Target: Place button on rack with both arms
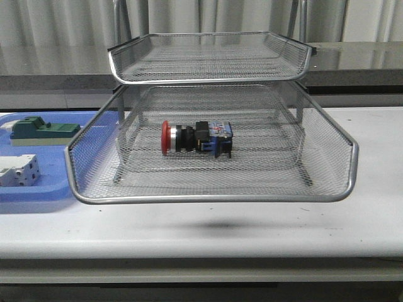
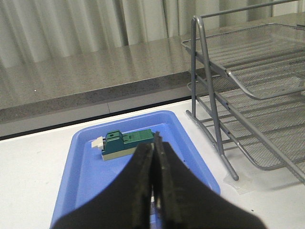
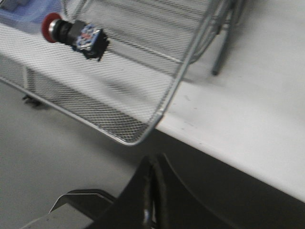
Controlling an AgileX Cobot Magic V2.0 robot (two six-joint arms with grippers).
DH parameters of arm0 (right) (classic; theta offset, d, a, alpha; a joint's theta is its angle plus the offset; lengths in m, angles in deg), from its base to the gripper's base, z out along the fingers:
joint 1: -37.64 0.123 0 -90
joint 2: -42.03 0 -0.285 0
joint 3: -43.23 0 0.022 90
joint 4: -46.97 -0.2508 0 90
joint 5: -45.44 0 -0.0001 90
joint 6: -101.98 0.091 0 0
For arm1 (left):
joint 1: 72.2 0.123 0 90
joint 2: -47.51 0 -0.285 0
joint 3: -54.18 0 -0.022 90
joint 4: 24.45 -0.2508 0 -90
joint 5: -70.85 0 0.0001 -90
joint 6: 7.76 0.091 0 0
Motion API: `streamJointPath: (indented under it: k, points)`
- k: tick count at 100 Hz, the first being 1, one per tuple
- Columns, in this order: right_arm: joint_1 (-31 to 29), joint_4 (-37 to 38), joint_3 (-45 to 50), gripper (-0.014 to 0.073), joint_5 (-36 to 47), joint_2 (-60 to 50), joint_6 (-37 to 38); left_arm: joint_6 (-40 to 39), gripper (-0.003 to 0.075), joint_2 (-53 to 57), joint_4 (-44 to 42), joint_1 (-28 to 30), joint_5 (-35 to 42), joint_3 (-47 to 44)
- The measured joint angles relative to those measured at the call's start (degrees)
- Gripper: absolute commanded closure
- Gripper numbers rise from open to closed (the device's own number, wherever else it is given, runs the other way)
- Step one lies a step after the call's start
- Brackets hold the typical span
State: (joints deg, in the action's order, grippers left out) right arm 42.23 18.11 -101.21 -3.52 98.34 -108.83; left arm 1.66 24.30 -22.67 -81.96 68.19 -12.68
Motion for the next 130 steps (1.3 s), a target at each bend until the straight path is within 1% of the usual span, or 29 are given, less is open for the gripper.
streamJointPath:
  k: [12,24,34,47,59,90,114,130]
  points:
    - [0.0,-9.1,0.0,0.0663,0.0,6.0,-11.7,0.0,0.0740,0.0,0.0,0.0,0.0,0.0]
    - [0.0,-15.3,0.0,0.0663,-1.4,10.4,-21.3,0.0,0.0740,0.0,0.0,0.0,0.0,0.0]
    - [1.1,-17.4,0.0,0.0663,-2.7,13.1,-27.3,0.0,0.0740,0.0,0.0,0.0,0.0,0.0]
    - [5.1,-18.0,0.0,0.0663,-3.4,16.3,-32.4,0.0,0.0740,0.0,0.0,0.0,0.1,0.0]
    - [9.9,-18.0,0.0,0.0663,-2.9,18.9,-34.9,0.0,0.0740,0.0,0.0,0.0,0.1,0.0]
    - [21.7,-17.1,-0.1,0.0661,4.5,25.2,-35.5,0.0,0.0740,0.0,0.0,0.0,0.1,0.0]
    - [26.8,-15.0,-0.1,0.0661,10.8,30.4,-35.5,0.0,0.0740,0.0,0.0,0.0,0.1,0.0]
    - [28.3,-12.8,-0.1,0.0661,15.7,33.6,-35.6,0.0,0.0740,0.0,0.0,0.0,0.1,0.0]
